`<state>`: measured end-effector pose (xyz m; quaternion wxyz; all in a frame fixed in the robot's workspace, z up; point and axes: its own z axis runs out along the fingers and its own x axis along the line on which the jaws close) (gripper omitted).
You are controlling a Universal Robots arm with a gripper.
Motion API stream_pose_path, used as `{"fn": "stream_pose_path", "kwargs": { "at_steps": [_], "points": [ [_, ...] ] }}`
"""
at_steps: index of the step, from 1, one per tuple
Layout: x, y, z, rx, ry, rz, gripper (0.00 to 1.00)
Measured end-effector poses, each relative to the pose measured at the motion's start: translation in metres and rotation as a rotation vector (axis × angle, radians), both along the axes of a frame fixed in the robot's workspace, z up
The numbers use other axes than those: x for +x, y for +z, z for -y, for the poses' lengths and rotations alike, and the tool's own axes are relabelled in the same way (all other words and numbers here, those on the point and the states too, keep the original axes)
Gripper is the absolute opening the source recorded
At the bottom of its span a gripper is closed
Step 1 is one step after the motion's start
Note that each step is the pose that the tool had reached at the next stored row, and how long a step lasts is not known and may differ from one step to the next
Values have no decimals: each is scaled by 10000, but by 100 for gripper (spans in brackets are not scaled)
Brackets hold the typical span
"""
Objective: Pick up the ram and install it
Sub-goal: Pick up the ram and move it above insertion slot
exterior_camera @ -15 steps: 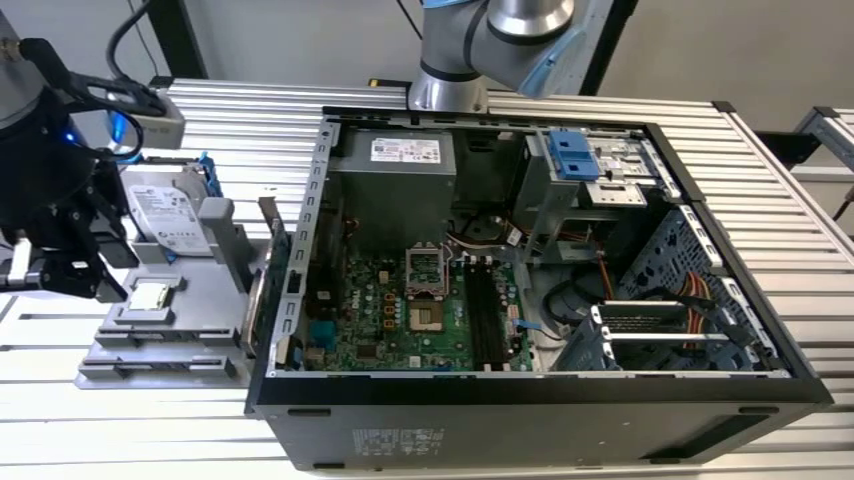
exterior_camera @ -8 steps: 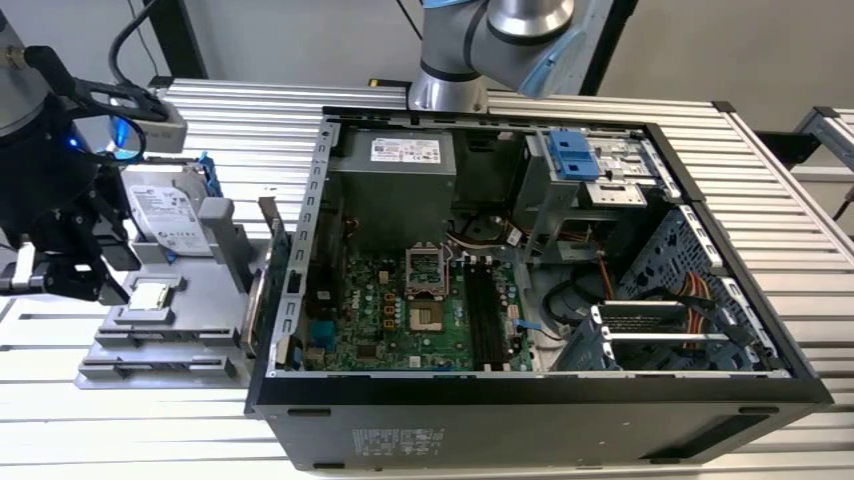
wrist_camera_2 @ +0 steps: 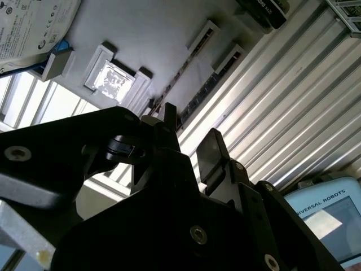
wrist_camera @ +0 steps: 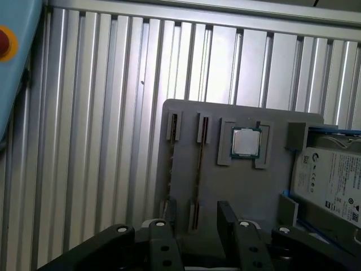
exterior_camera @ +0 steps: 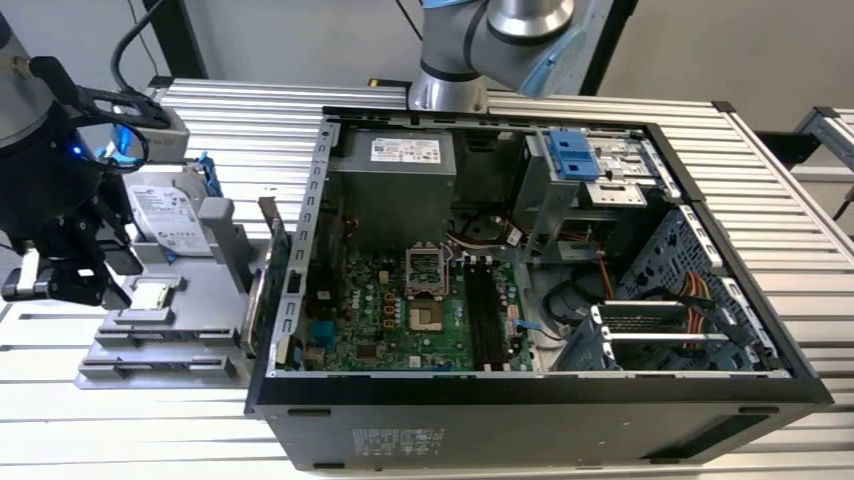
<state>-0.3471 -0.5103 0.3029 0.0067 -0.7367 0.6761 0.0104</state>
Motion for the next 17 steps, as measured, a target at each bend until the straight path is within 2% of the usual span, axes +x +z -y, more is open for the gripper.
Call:
{"fn": "stream_pose_path", "kwargs": {
  "at_steps": [17],
  "points": [
    [-9, -202, 36, -1, 49, -1, 100]
  ]
}}
